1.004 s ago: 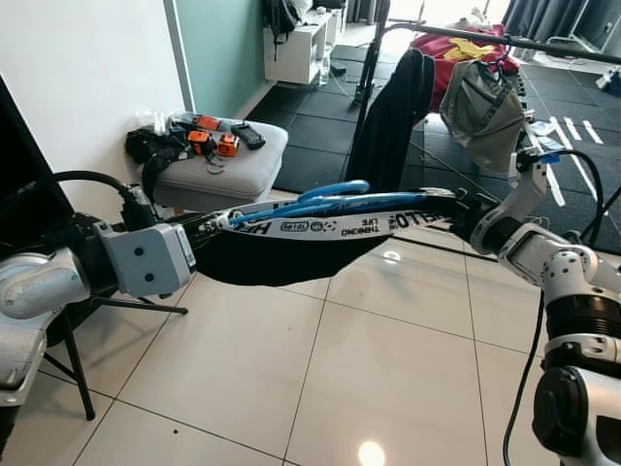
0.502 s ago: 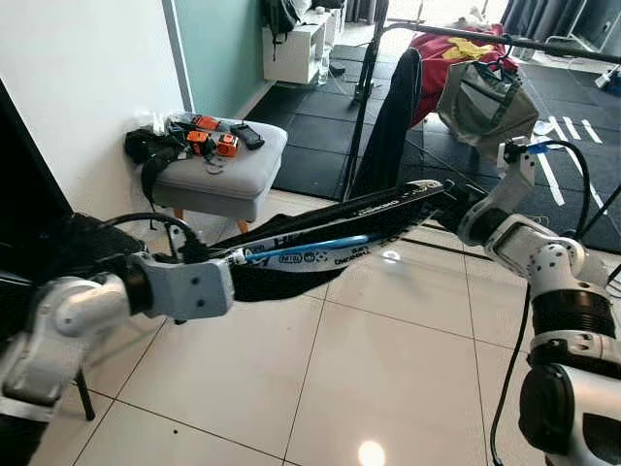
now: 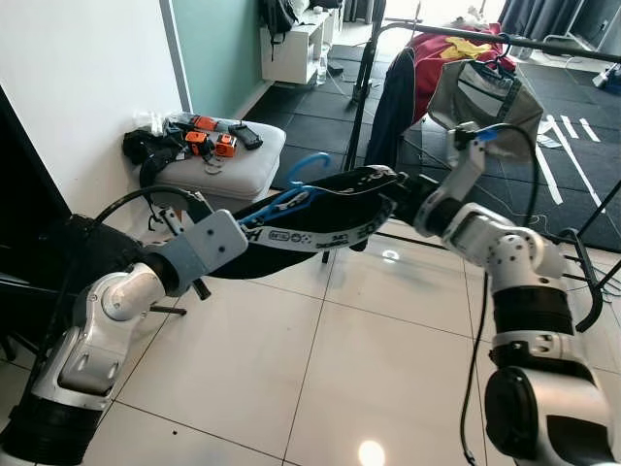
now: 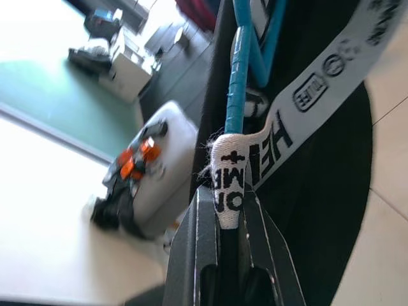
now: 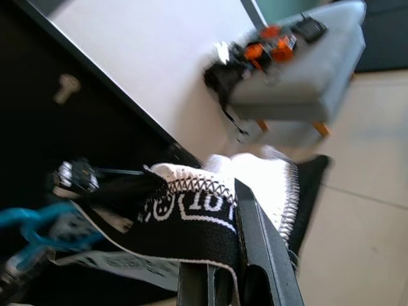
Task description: Hang hanger
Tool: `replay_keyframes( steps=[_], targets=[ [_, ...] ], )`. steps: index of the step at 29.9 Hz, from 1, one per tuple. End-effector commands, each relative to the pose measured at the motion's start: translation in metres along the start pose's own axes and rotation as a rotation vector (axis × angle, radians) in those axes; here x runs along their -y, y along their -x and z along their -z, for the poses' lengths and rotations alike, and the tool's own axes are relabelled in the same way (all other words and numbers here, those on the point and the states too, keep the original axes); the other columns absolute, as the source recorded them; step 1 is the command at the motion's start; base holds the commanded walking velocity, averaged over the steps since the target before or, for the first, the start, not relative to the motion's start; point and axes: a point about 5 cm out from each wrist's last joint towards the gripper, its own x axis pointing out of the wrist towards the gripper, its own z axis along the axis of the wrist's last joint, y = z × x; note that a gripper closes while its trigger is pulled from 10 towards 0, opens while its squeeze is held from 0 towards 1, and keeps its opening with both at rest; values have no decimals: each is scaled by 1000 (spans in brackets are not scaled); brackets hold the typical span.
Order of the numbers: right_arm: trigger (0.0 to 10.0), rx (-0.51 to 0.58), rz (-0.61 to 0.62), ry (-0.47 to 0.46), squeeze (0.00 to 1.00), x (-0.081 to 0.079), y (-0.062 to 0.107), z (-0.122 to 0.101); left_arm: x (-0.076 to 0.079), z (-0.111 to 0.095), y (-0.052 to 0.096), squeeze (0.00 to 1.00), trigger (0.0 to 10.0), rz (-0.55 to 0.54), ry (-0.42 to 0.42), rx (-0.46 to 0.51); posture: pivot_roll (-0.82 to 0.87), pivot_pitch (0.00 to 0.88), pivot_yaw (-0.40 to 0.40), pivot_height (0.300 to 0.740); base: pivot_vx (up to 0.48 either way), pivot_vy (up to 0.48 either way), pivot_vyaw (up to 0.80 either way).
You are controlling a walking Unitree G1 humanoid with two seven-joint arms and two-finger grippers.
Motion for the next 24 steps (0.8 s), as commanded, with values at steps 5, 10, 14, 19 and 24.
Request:
replay_keyframes(
  steps=[5,10,14,19,24],
  targets=[
    [784,-5,58,29,0,5,1,6,0,2,3,0,0,-32,26,-36,-57,62,-21,740,0,0,0],
    [10000,17,68,25,404,5,-1,9,14,-8,0,0,0,5,69,15,-58,63,-20,740,0,0,0],
    [10000,28,63,18,404,5,-2,10,19,-11,0,0,0,21,79,32,-58,63,-20,740,0,0,0],
    [10000,69,93,-12,1000,12,4,3,42,-13,2,0,0,51,120,49,-61,68,-21,740,0,0,0],
    [10000,113,126,-24,1000,17,6,-5,51,-13,2,0,0,64,129,44,-61,68,-22,740,0,0,0]
  ],
)
